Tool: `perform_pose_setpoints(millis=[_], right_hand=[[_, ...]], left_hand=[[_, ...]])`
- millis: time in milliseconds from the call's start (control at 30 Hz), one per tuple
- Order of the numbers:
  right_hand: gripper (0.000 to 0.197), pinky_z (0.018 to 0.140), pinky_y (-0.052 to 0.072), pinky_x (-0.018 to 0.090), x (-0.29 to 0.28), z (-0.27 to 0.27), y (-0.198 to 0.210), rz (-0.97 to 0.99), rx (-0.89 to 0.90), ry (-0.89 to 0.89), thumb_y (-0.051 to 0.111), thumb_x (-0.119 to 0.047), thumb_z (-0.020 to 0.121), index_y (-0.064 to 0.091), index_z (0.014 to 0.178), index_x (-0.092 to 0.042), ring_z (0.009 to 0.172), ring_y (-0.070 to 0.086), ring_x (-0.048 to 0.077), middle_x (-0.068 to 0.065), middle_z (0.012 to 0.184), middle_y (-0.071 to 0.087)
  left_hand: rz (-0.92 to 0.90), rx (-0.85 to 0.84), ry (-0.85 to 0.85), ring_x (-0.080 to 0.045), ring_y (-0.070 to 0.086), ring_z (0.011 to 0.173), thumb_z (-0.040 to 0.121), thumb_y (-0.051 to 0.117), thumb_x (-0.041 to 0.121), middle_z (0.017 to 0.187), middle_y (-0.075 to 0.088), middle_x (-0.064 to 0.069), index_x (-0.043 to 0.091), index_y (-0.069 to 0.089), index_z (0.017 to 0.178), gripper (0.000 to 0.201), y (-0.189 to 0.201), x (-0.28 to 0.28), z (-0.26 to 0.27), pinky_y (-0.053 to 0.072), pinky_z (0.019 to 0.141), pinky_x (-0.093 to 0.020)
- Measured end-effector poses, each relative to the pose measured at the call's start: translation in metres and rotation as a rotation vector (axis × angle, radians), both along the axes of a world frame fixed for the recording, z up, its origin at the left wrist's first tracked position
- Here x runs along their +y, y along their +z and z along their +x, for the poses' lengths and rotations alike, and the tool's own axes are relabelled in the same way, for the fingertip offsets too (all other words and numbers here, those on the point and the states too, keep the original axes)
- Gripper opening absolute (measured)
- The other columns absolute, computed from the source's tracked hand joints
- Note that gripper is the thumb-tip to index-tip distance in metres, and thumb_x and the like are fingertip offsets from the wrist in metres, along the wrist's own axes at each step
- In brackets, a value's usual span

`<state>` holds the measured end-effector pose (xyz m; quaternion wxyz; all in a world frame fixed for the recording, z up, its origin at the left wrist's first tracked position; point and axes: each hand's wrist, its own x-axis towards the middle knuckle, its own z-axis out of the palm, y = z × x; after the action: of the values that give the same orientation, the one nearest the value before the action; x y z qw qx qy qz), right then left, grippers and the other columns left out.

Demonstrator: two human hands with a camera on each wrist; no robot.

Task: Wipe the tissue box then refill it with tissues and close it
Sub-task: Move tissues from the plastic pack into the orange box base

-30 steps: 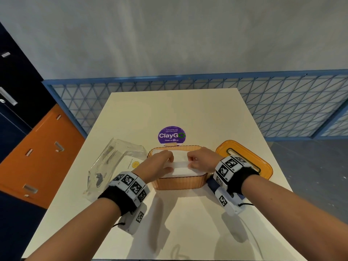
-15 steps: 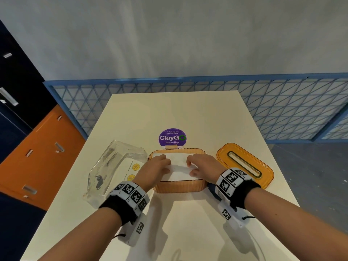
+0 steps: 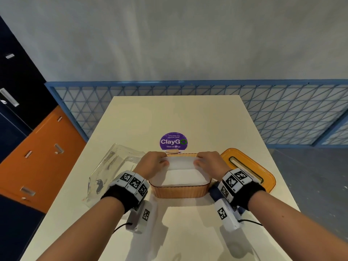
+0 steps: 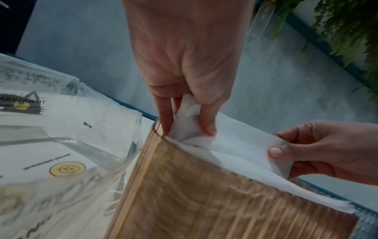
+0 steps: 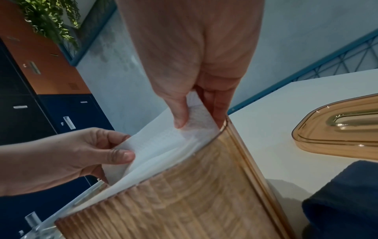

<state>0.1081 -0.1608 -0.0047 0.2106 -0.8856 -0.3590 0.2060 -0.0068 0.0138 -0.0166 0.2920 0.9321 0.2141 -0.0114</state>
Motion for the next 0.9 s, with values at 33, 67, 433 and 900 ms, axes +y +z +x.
perform_pose_setpoints(millis=[33, 67, 433, 900], right_hand=[[0.015, 0.050, 0.027, 0.013, 0.001, 0.001, -0.001, 0.006, 0.000, -0.005, 0.046, -0.012, 0.093, 0.057, 0.082, -0.009, 0.079, 0.047, 0.021, 0.013, 0.082, 0.053], [0.019, 0.050, 0.027, 0.015, 0.001, 0.002, -0.003, 0.006, -0.008, -0.005, 0.045, -0.012, 0.093, 0.062, 0.087, -0.005, 0.080, 0.050, 0.023, 0.016, 0.084, 0.055], [0.013, 0.067, 0.033, 0.028, -0.002, -0.003, -0.012, -0.017, -0.277, 0.132, 0.045, -0.009, 0.090, 0.058, 0.092, -0.009, 0.084, 0.055, 0.026, 0.014, 0.095, 0.065], [0.054, 0.094, 0.048, 0.048, -0.032, -0.027, -0.013, -0.241, -0.627, 0.414, 0.082, -0.001, 0.060, 0.067, 0.111, 0.000, 0.121, 0.057, 0.032, 0.018, 0.128, 0.061]], left_hand=[[-0.009, 0.002, -0.001, -0.019, 0.048, 0.075, 0.091, 0.054, 0.014, 0.078, 0.055, -0.005, 0.011, 0.060, 0.082, 0.011, 0.001, 0.001, 0.001, 0.030, 0.054, -0.016], [-0.020, 0.003, 0.002, -0.019, 0.048, 0.074, 0.091, 0.054, 0.013, 0.078, 0.054, -0.005, 0.009, 0.063, 0.085, 0.011, 0.002, 0.001, 0.003, 0.030, 0.053, -0.015], [0.361, -0.084, -0.221, -0.021, 0.064, 0.074, 0.079, 0.070, 0.010, 0.083, 0.068, -0.002, 0.011, 0.072, 0.087, 0.008, -0.012, 0.003, -0.010, 0.048, 0.055, -0.026], [0.791, 0.438, -0.268, -0.034, 0.024, 0.140, 0.097, 0.035, 0.011, 0.151, 0.022, -0.024, -0.007, 0.022, 0.144, 0.052, -0.006, -0.059, -0.032, -0.007, 0.112, -0.063]])
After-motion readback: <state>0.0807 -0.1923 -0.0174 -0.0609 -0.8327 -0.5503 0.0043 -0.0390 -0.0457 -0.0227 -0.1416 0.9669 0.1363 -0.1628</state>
